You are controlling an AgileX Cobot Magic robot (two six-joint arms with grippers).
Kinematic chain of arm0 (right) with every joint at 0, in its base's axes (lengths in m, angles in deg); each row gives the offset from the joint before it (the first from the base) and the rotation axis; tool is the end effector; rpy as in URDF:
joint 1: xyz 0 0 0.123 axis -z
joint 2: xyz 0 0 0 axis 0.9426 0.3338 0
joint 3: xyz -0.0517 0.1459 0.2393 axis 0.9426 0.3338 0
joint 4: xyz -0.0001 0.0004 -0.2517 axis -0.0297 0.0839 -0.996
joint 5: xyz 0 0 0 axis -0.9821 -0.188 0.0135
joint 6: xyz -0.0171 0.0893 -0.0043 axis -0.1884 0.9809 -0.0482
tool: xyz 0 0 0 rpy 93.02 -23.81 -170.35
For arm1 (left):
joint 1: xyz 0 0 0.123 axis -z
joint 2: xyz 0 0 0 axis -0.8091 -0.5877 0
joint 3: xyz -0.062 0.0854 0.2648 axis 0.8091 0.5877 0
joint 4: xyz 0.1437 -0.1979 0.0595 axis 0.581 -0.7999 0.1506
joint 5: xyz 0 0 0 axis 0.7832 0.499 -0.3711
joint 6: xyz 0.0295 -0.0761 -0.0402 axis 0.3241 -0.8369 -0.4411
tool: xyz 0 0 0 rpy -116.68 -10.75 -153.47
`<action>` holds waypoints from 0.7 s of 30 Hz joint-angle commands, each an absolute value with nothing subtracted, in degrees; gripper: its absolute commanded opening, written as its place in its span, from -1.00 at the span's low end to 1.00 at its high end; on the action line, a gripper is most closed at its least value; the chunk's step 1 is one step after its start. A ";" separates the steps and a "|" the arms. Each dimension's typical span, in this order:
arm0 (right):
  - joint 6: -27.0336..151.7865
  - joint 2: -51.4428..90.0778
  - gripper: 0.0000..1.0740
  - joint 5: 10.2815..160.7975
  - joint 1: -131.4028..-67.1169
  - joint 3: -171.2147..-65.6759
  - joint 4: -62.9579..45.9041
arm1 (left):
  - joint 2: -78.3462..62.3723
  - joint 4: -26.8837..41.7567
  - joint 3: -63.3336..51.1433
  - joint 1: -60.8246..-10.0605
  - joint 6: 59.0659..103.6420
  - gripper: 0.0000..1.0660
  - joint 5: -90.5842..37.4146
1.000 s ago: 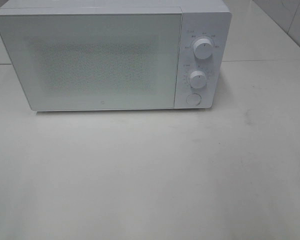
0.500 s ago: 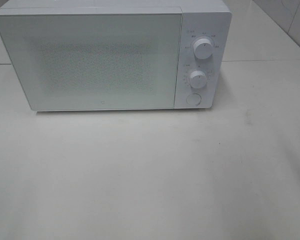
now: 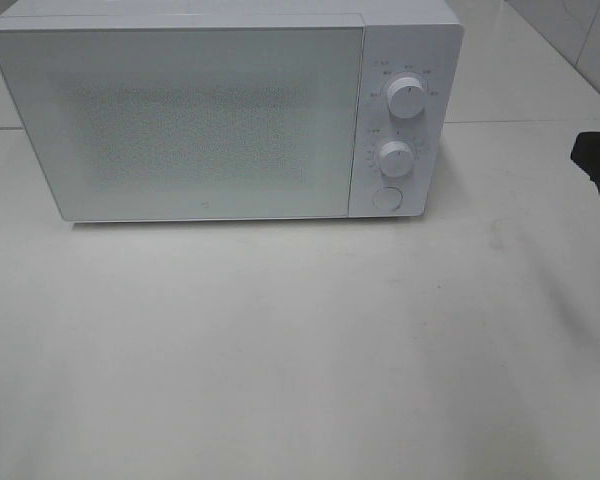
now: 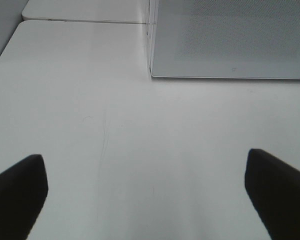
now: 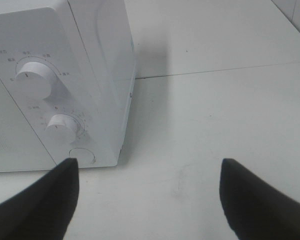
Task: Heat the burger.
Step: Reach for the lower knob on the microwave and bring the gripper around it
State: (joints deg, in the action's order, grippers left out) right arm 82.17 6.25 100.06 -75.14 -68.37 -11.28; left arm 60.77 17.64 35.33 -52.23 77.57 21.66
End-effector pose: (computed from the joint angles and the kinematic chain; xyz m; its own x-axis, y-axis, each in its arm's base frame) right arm 0.1816 0.0161 0.2358 -0.2745 0.1996 -0.9406 -0.0343 0.9756 0.2170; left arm -0.0054 -0.0058 0.2803 -0.4284 -0.0259 -0.9032 0.0740 0.9952 -0.0637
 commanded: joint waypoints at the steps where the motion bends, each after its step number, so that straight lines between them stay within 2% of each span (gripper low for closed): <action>1: 82.11 8.43 0.40 103.62 -74.85 -68.20 -11.85 | 62.20 17.81 35.44 -52.34 77.57 0.89 21.60; 12: 81.31 20.98 0.40 117.65 -74.85 -67.45 -14.54 | 62.20 17.81 35.44 -52.34 77.57 0.89 21.60; 17: 78.10 26.94 0.40 132.15 -74.91 -62.64 -12.14 | 62.20 17.81 35.44 -52.34 77.57 0.89 21.60; 21: 76.50 29.34 0.40 136.22 -76.86 -61.03 -9.27 | 62.20 17.81 35.44 -52.34 77.57 0.89 21.60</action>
